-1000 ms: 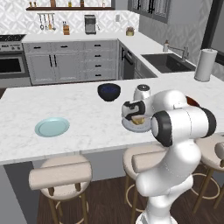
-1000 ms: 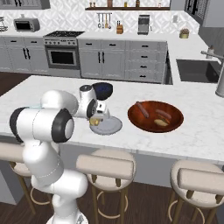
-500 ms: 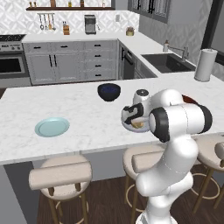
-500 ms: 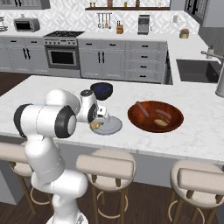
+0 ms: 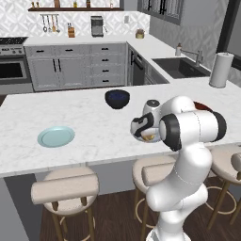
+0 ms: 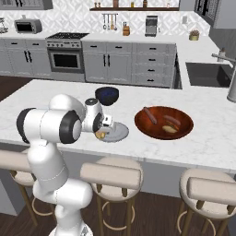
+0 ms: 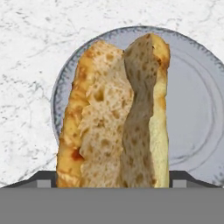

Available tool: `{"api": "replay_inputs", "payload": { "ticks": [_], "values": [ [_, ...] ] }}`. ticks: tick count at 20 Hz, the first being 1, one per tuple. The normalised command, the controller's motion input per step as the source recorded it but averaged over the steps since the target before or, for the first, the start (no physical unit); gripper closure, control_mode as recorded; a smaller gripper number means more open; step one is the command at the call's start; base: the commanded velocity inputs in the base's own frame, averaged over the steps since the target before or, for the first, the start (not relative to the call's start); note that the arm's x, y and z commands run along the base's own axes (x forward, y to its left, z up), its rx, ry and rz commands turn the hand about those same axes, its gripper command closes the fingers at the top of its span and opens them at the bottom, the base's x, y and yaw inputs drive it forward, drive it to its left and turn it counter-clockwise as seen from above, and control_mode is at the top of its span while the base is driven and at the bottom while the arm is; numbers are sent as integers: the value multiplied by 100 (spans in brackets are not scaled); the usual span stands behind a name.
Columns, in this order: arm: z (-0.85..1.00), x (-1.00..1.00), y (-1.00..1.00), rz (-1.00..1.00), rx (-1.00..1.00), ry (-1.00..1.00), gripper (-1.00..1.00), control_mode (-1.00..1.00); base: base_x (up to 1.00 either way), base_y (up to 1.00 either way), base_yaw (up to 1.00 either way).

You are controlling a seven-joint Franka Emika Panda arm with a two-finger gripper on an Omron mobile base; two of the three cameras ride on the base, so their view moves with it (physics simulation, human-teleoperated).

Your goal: Place one bun and one sausage from the bowl on each plate.

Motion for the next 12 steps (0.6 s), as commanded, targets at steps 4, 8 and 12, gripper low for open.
{"api": "replay_inputs", "payload": {
  "ticks": [4, 8, 12],
  "values": [
    [0, 0, 0, 0, 0, 0, -100, -100, 0, 0, 0],
    [0, 0, 0, 0, 0, 0, -100, -100, 0, 0, 0],
    [16, -6, 0, 0, 0, -2, -100, -100, 0, 0, 0]
  ]
}}
